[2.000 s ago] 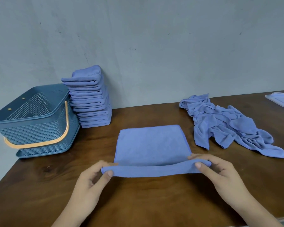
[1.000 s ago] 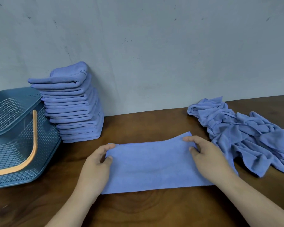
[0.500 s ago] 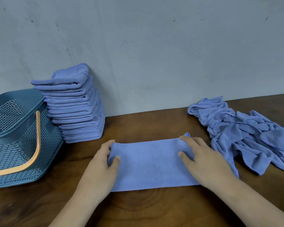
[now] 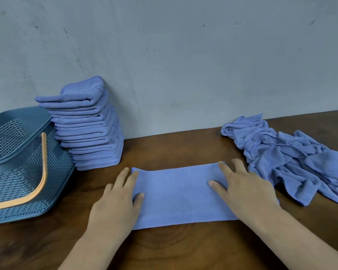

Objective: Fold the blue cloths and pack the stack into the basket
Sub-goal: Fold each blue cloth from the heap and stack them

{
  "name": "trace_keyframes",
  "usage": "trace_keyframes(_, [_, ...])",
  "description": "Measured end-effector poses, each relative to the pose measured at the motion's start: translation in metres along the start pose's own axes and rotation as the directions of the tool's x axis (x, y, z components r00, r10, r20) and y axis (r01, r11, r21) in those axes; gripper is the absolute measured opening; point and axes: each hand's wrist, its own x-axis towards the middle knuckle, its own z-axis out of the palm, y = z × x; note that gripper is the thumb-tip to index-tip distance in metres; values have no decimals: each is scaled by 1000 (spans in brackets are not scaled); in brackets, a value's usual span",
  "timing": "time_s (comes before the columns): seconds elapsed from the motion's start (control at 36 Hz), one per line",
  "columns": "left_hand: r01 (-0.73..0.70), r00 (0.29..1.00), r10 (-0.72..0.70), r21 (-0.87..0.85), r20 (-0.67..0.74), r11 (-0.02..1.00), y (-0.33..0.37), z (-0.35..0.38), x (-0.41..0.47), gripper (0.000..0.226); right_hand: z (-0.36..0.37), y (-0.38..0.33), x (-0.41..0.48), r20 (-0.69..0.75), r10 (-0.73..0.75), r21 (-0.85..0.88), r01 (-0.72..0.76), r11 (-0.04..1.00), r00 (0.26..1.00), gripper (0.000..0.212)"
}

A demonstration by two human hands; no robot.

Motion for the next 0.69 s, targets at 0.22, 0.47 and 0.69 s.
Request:
trace_keyframes(0.22, [-274, 950, 282, -76, 134, 959, 28, 18, -2, 67, 10, -38, -2, 33, -419, 306, 390, 868, 907, 67])
trace_keyframes(0.47, [-228, 916, 253, -115, 311, 967, 2, 18, 15, 89, 16, -14, 7, 213, -346, 315, 271, 910, 914, 100])
trace_keyframes(0.69, [-150, 928, 179, -111, 326, 982, -6, 12, 21, 95, 14, -5, 10, 269, -218, 313, 129, 941, 938, 107])
